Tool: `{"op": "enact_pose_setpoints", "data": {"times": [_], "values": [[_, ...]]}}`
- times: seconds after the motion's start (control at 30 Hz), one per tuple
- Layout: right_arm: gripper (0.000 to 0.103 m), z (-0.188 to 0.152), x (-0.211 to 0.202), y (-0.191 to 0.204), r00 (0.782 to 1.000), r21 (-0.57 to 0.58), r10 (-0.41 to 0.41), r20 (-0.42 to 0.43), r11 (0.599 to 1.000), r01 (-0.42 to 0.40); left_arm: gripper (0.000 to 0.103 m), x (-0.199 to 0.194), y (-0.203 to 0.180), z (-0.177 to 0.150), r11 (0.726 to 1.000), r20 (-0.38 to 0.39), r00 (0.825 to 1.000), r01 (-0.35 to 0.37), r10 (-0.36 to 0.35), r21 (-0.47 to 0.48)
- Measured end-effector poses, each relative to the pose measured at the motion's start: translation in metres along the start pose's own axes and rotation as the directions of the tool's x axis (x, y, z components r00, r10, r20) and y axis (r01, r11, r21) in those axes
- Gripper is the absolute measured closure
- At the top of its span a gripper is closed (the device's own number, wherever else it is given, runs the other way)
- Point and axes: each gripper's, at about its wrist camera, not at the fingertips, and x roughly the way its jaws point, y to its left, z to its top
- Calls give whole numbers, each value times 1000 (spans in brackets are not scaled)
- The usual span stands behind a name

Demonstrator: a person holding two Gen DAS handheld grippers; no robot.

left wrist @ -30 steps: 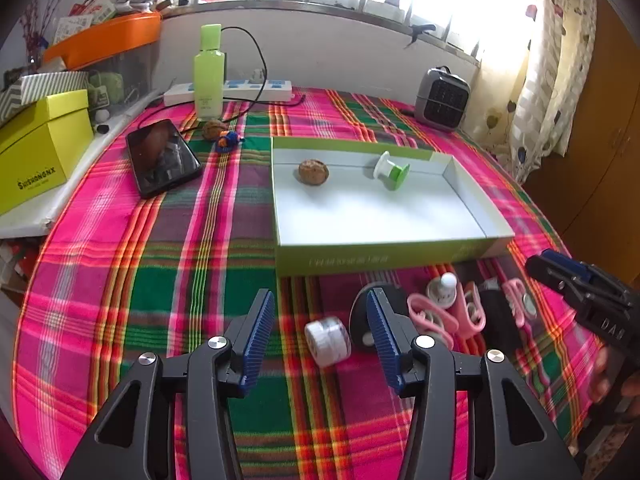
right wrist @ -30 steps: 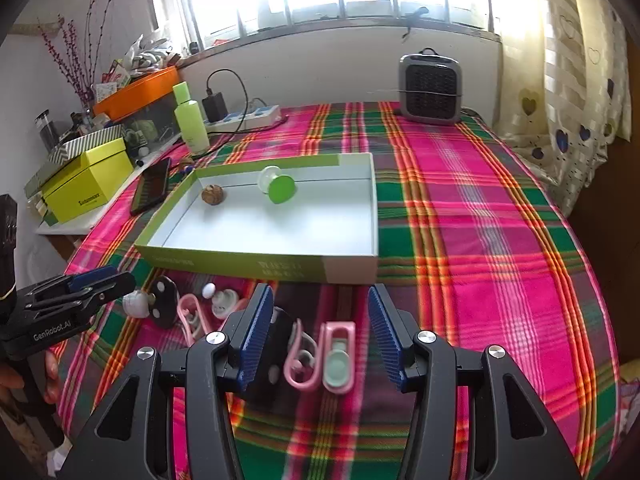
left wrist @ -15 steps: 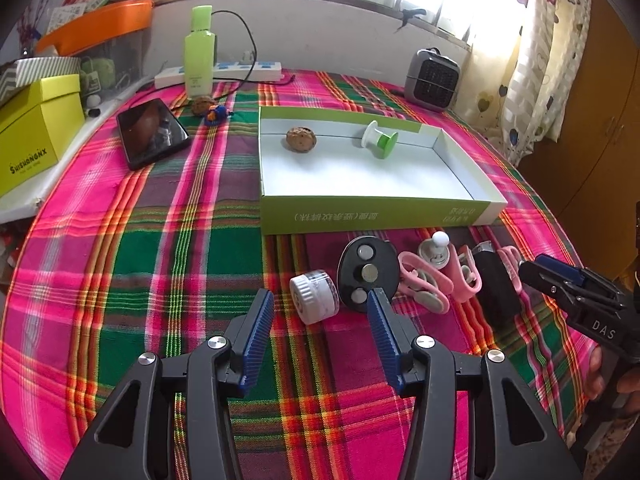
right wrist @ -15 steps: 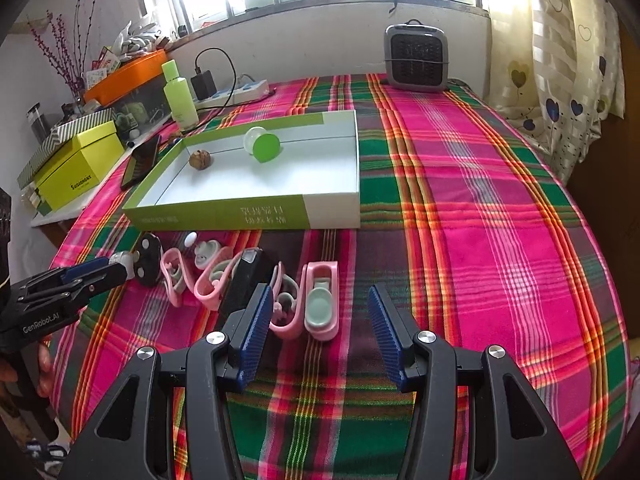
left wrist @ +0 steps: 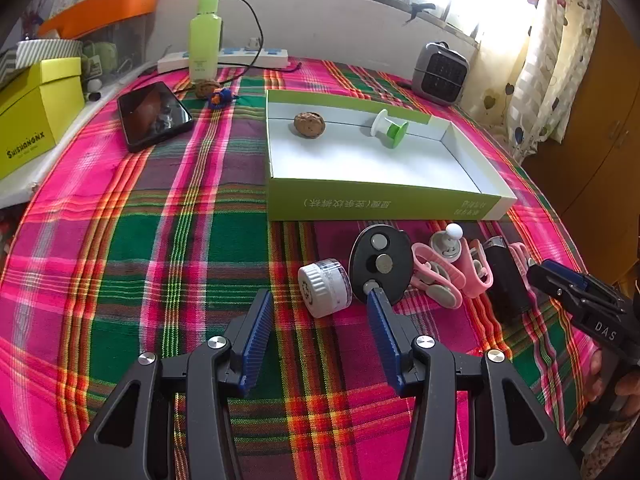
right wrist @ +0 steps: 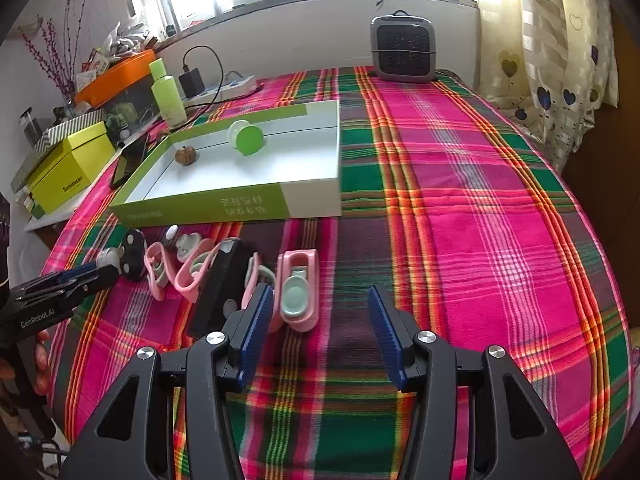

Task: Organize objects
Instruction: 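Move left gripper to the small white jar while right gripper reaches a pink clip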

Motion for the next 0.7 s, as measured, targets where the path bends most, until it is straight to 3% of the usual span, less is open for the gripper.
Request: {"op": "enact_pose_setpoints", "data": {"times": [0.27,0.7], "values": [[52,3,2,-9,1000,15,-27,0,1000,27,56,1,0,0,1000,0,1000,-1,1,1],[52,10,21,-1,998,-68,-55,-37,996,52,55,5,-1,7,1000,4,1000,-21,21,9]]}}
